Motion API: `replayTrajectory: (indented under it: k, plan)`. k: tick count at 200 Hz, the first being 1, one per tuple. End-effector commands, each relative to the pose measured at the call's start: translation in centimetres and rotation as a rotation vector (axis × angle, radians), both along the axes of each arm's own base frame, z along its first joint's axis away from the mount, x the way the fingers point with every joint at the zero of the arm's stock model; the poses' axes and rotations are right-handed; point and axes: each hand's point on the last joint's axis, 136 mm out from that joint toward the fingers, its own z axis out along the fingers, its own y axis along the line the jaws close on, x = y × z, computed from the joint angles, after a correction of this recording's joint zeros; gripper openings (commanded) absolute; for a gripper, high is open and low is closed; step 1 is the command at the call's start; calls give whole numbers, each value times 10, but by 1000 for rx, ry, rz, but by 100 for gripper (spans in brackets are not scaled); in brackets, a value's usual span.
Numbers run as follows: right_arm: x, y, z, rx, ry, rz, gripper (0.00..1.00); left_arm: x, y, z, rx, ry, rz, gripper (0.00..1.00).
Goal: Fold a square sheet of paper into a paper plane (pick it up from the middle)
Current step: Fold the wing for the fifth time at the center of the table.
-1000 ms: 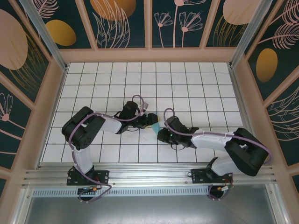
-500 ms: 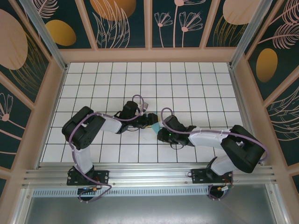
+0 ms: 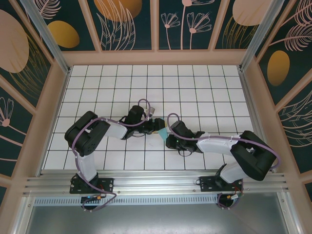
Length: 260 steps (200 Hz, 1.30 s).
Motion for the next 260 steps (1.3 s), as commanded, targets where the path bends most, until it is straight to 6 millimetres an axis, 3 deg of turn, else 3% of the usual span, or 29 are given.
replayTrajectory:
  k: [1,82,112,129,151,173,189,203,231,260]
  plan:
    - [-12,5,-8,24,44,37,18,0,9,-40,114,30,22,68]
    - [-27,-12,-35,-10,139,7,12,0,12,-47,141,49,32,67]
    - [-30,-29,-44,-100,137,-43,13,-1,15,-53,168,70,42,67]
    - [-23,-22,-30,-54,92,-42,16,-1,16,-55,173,73,46,67]
    - [-7,-7,7,65,6,-38,24,-2,18,-59,193,81,45,67]
    - [6,-8,32,120,-58,-59,26,-1,18,-62,201,83,47,67]
    - [7,0,44,189,-71,-19,24,-1,18,-62,201,84,48,67]
    - [2,19,56,280,-75,68,16,0,17,-61,198,83,47,67]
    - [-6,39,60,361,-41,149,8,-1,17,-62,204,82,41,67]
    - [-8,44,45,309,2,163,6,-1,16,-62,201,86,38,67]
